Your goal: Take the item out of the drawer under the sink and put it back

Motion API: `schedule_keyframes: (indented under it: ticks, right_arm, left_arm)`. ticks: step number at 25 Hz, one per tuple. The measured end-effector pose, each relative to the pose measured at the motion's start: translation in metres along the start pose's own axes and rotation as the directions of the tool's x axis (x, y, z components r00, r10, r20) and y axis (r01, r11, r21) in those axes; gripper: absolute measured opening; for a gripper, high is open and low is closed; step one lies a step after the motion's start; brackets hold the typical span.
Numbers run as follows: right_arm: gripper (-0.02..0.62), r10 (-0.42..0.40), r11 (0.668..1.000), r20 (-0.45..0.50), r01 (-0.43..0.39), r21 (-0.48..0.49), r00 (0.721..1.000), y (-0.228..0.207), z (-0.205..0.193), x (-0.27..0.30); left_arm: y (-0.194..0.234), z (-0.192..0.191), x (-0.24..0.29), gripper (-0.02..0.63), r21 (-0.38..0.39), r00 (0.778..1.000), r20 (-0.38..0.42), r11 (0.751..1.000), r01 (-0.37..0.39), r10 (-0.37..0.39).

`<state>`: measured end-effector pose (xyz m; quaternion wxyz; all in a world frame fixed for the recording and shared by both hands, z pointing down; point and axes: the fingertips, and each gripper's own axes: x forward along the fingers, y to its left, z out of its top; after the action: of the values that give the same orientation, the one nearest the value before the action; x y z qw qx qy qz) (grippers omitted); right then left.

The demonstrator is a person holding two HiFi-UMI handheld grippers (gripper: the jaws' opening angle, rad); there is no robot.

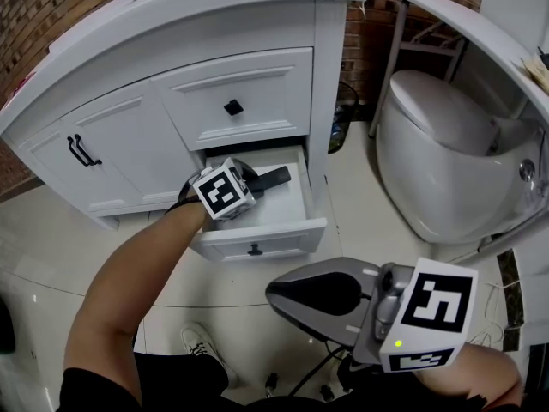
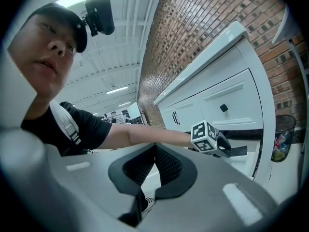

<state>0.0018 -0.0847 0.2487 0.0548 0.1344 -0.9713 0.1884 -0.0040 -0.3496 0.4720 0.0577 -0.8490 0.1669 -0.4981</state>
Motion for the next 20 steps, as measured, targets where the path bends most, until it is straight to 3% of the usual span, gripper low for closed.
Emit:
schedule_keyframes:
  ticks: [8, 20]
  right_arm:
    - [0.008, -0.006, 1.000, 0.006, 0.006, 0.021, 1.000, -0.006, 0.000, -0.002]
    - [0.008, -0.010, 0.999, 0.016, 0.009, 0.036, 1.000, -0.010, 0.002, -0.006]
  left_arm:
    - [0.001, -0.019, 0.033, 0.168, 0.010, 0.995, -0.086, 0.999, 0.045, -0.044]
    - [-0.005, -0.025, 0.046, 0.170, 0.031, 0.988, -0.114, 0.994, 0.104, -0.100]
